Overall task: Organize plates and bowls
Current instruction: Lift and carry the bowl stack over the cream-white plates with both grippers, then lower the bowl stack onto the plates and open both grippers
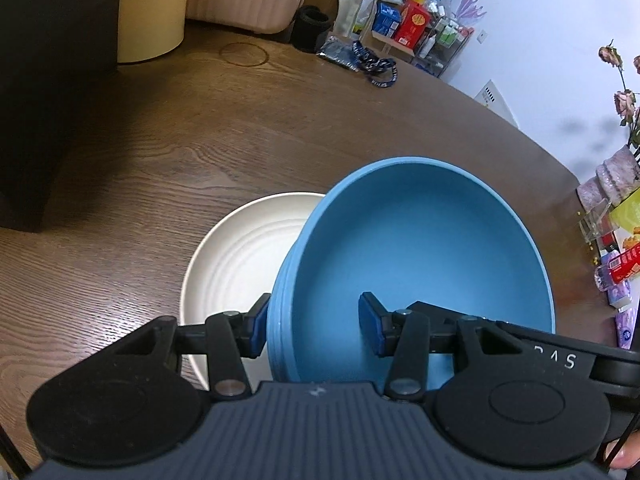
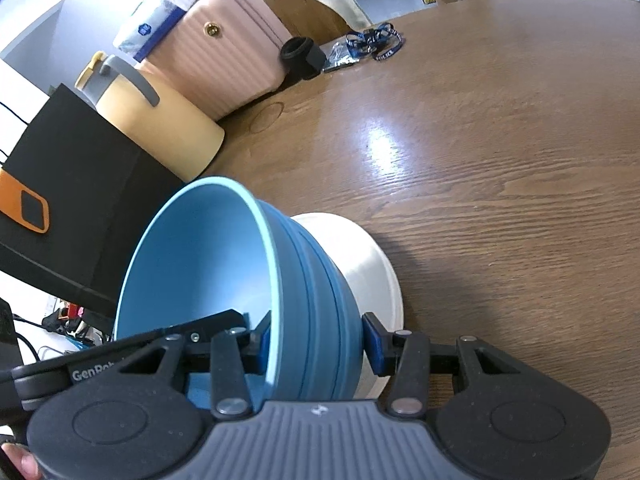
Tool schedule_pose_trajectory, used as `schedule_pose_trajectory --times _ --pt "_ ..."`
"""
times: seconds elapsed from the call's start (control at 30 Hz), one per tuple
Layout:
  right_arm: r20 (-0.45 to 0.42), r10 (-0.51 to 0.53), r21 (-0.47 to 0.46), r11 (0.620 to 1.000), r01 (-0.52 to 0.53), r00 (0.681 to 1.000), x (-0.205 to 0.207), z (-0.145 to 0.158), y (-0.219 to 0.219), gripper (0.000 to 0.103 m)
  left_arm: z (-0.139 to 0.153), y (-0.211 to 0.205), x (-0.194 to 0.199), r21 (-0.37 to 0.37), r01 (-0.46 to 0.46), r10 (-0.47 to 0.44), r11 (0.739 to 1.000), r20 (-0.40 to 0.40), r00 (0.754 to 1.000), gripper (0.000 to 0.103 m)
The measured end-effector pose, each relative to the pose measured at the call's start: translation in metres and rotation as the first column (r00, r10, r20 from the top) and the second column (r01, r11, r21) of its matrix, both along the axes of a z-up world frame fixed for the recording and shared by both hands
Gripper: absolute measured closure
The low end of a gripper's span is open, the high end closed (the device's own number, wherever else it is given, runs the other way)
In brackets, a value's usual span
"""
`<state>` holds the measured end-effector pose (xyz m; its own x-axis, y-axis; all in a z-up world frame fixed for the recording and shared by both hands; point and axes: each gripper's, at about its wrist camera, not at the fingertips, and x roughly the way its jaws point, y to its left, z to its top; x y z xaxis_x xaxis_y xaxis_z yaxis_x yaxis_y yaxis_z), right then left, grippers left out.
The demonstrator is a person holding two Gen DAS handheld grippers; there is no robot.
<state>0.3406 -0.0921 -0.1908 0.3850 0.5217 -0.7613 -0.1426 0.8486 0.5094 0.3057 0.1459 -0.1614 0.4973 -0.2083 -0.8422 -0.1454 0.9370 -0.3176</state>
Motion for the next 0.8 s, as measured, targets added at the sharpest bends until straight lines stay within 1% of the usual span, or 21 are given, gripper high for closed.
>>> schedule_pose_trajectory --times 0.4,0.53,0.8 --pt "-0.058 -0.012 -0.005 1.0 0.012 0.998 0.003 -0.01 0.016 0.06 -0.012 0.016 0.001 -0.002 0.006 -0.006 1.0 -0.037 0.999 0.056" --pt "-0.061 -0.019 -0.006 1.0 0.018 0.998 0.002 -0.012 0.016 0.063 -0.014 0.02 0.003 -0.002 0.005 -0.005 1.0 -0.042 0.999 0.056" --pt "-0.066 -0.037 -0.01 0.999 0.036 0.997 0.002 -0.012 0.016 0.063 -0.014 0.019 0.006 0.006 0.019 -0.018 1.0 -0.042 0.999 0.056"
